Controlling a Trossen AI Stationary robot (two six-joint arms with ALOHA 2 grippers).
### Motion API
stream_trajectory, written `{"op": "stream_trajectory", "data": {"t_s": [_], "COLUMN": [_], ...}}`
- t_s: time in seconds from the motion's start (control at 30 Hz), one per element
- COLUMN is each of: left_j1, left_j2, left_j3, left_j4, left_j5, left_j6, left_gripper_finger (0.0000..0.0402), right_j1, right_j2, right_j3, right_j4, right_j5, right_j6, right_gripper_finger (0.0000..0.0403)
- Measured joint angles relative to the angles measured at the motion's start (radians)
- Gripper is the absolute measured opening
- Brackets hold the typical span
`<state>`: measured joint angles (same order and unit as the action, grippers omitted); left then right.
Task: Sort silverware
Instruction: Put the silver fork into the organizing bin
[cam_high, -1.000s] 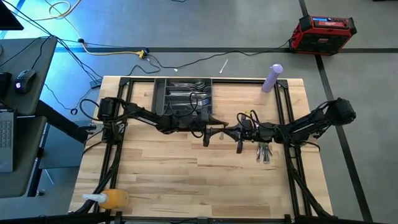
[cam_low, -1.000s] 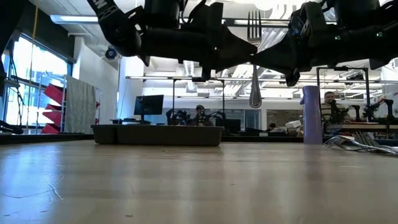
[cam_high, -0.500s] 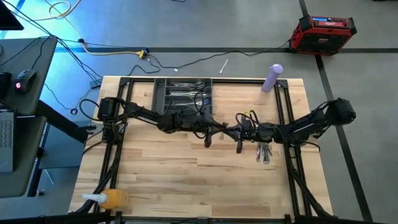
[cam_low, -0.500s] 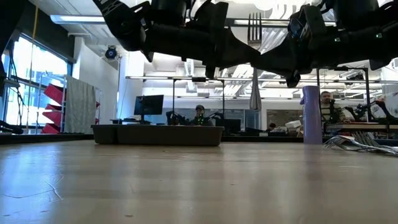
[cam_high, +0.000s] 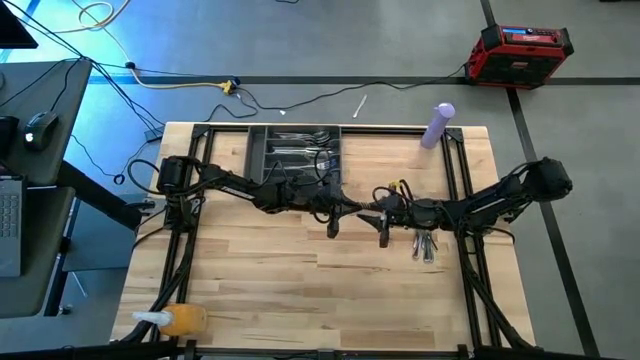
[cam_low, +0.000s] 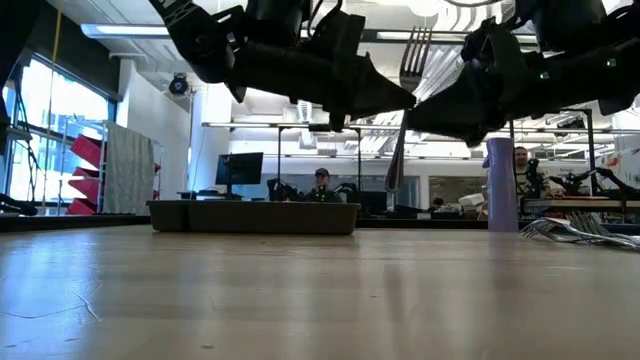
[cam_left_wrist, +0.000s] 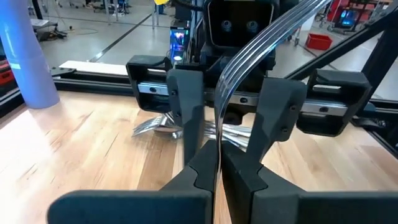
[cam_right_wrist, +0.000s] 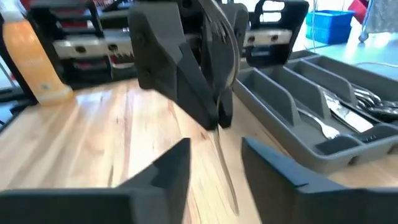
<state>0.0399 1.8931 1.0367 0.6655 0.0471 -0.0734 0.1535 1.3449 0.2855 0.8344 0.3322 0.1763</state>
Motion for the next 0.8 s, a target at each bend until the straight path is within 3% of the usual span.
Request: {"op": "stream_trajectory", "data": {"t_s": [0.13,0.27,0.57,0.8], "left_j1": [0.0,0.009,0.079,0.233], "left_j2": [-0.007,-0.043,-0.263,-0.415], "left_j3": [0.0,-0.001,-0.001,0.009], "left_j4": [-0.024,-0.104,-0.547,-0.875], "left_j5": [0.0,0.004,0.008,0.008], "left_j6": [0.018,0.037,0.122,0.2], "left_gripper_finger": [0.0,0.0,0.0,0.0], "right_j1": [0.0,-0.002,-0.002,-0.002], "right_j2": [0.0,0.0,-0.079,-0.096], "right_j3": [0.0,0.0,0.001,0.001], "right_j4": [-0.059,-0.126,-0.309,-0.327], "right_j5": [0.0,0.01,0.083,0.112], "right_j6": [0.002,0.03,0.078,0.082], "right_gripper_finger": [0.0193,0.0218,0.0217,0.0216]}}
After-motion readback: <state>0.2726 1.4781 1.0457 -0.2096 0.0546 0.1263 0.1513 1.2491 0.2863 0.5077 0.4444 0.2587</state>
